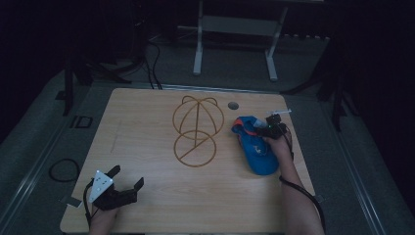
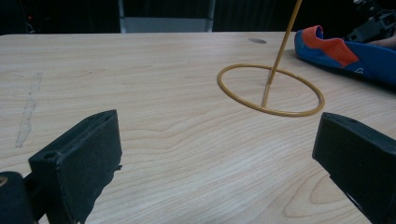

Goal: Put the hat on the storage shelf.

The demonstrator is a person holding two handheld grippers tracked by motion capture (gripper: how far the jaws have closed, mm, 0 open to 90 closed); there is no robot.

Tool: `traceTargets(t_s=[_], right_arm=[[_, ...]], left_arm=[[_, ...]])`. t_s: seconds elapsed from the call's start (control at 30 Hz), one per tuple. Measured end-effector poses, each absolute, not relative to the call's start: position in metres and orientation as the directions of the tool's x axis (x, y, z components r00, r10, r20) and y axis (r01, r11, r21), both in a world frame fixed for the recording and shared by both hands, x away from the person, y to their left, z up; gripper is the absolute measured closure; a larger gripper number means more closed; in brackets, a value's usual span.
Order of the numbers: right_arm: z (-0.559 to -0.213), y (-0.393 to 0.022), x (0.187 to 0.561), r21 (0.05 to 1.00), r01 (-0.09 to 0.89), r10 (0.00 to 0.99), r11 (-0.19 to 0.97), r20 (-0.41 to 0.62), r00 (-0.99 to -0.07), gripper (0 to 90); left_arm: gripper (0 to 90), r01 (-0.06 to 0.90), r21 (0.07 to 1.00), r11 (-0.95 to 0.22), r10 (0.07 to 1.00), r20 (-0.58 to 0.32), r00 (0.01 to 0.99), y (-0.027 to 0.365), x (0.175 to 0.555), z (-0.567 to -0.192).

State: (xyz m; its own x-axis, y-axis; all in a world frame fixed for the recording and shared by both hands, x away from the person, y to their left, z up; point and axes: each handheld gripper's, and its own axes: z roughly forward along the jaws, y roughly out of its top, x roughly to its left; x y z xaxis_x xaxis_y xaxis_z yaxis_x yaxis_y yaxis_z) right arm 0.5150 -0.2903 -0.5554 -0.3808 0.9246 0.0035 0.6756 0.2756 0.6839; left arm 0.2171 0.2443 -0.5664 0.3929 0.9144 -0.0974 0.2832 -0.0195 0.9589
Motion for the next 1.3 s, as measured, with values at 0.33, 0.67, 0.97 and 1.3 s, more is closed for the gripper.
traceTargets(t_s=[0.33, 0.67, 0.97, 1.3], right_arm=[[-0.551, -0.28, 0.509, 0.679, 0.635, 0.876, 0.369, -0.025, -0.482, 73.9], [-0.545, -0.274, 0.498, 0.695, 0.621, 0.891, 0.363, -0.062, -0.45, 83.9], [-0.505, -0.28, 0.473, 0.789, 0.537, 0.891, 0.297, -0.027, -0.453, 84.2], [-0.467, -0.284, 0.442, 0.853, 0.442, 0.887, 0.278, -0.051, -0.46, 84.4]], left_arm=[[1.7, 0.288, 0.957, -0.02, 0.916, -0.098, 0.388, 0.245, 0.217, -0.567], [1.7, 0.299, 0.954, -0.034, 0.92, -0.086, 0.382, 0.245, 0.217, -0.566], [1.7, 0.306, 0.951, -0.033, 0.919, -0.092, 0.383, 0.243, 0.217, -0.565], [1.7, 0.322, 0.945, -0.057, 0.907, -0.086, 0.412, 0.238, 0.218, -0.563]])
